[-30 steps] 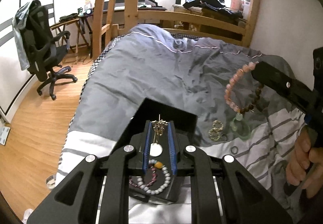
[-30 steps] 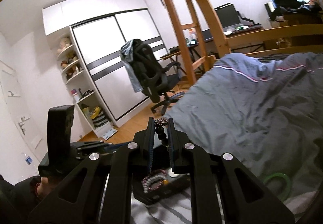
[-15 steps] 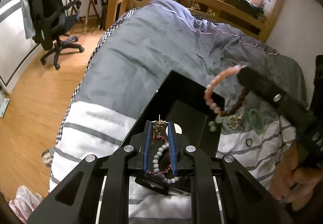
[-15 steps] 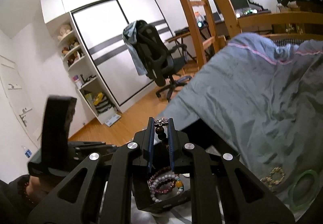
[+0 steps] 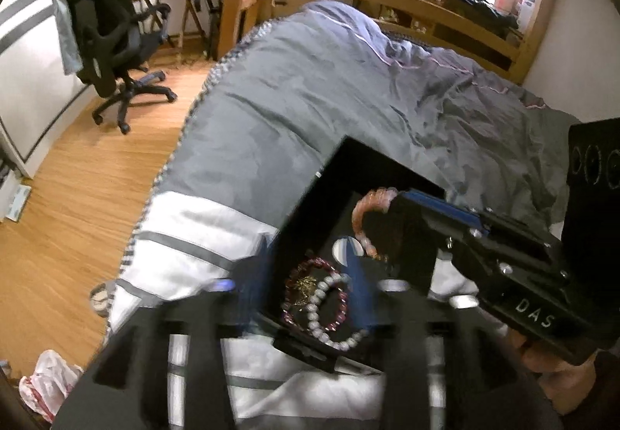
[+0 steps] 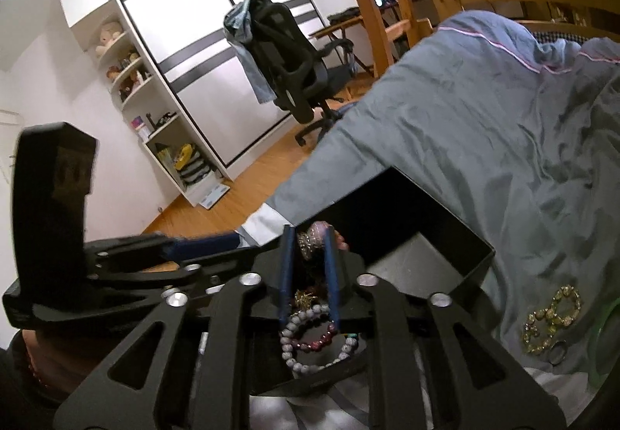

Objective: Organize jewelry
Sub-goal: 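Lift both bracelets into the black box and open both grippers, then grasp the gold beaded bracelet with the left gripper while the right gripper grasps the green jade bangle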

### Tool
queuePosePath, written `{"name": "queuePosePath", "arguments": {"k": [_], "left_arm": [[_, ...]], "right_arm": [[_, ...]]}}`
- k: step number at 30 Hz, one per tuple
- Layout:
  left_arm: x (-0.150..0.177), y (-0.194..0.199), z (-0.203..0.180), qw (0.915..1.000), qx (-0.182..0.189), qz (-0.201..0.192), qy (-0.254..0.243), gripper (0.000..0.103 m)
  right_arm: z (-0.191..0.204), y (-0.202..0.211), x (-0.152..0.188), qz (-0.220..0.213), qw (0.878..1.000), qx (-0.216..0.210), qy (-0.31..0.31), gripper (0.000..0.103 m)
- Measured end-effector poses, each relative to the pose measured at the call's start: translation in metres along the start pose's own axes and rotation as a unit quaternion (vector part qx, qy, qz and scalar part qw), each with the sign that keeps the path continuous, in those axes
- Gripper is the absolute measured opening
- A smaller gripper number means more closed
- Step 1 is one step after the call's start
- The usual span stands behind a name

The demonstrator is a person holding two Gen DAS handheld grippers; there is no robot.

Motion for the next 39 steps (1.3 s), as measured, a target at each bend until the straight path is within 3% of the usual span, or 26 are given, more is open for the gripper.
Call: {"name": "queuePosePath", "arguments": {"k": [2, 3, 5, 7, 9, 10, 17, 24, 29, 30, 32, 35, 39], "left_arm": [[-0.002, 0.003, 0.002, 0.9998, -0.015, -0.012, -0.001, 0.052], [-0.002, 0.003, 0.004, 0.9998, -0.013, -0.014, 0.004, 0.054], [-0.004, 0.004, 0.005, 0.9997, -0.015, -0.018, 0.009, 0.068], [-0.007, 0.007, 0.003, 0.9994, -0.014, -0.030, 0.008, 0.075], [-0.010, 0.009, -0.002, 0.9991, -0.002, -0.042, 0.009, 0.088], [-0.011, 0.011, -0.005, 0.9988, 0.010, -0.048, 0.010, 0.089], [-0.009, 0.016, -0.043, 0.9957, 0.063, -0.062, -0.030, 0.093], [-0.001, 0.011, -0.101, 0.9900, 0.104, -0.060, -0.073, 0.093], [0.013, -0.014, -0.151, 0.9844, 0.138, -0.044, -0.100, 0.089], [0.017, -0.023, -0.165, 0.9822, 0.141, -0.039, -0.118, 0.085], [0.025, -0.035, -0.181, 0.9785, 0.144, -0.033, -0.144, 0.080], [0.032, -0.054, -0.200, 0.9738, 0.143, -0.025, -0.175, 0.076], [0.028, -0.081, -0.206, 0.9747, 0.153, -0.012, -0.163, 0.072]], "right_arm": [[-0.002, 0.005, -0.002, -0.010, 1.000, 0.006, -0.002, 0.057], [-0.002, 0.008, -0.004, -0.016, 1.000, 0.010, -0.001, 0.062], [-0.004, 0.019, -0.009, -0.033, 0.999, 0.033, 0.010, 0.083], [-0.009, 0.034, -0.015, -0.052, 0.996, 0.066, 0.015, 0.094], [-0.016, 0.050, -0.021, -0.061, 0.994, 0.090, 0.022, 0.094], [-0.021, 0.061, -0.026, -0.062, 0.992, 0.109, 0.029, 0.094], [-0.046, 0.148, -0.039, -0.079, 0.974, 0.204, 0.053, 0.098], [-0.080, 0.202, -0.014, -0.066, 0.957, 0.275, 0.068, 0.098], [-0.120, 0.195, 0.017, -0.031, 0.961, 0.273, 0.041, 0.096], [-0.125, 0.191, 0.021, -0.024, 0.960, 0.275, 0.046, 0.094], [-0.131, 0.179, 0.028, -0.003, 0.960, 0.274, 0.063, 0.078], [-0.132, 0.160, 0.035, 0.022, 0.961, 0.261, 0.091, 0.073], [-0.142, 0.134, 0.043, 0.052, 0.963, 0.245, 0.096, 0.067]]}}
Point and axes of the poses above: each gripper's, at about its wrist camera, not at the fingertips, and y roughly against the way its jaws point, z to its left, x to its underside, the point moved 2 cm from there along -y, roughly the way its jaws point, and after that the axes turned 11 degrees about -z, right-handed, at the moved point
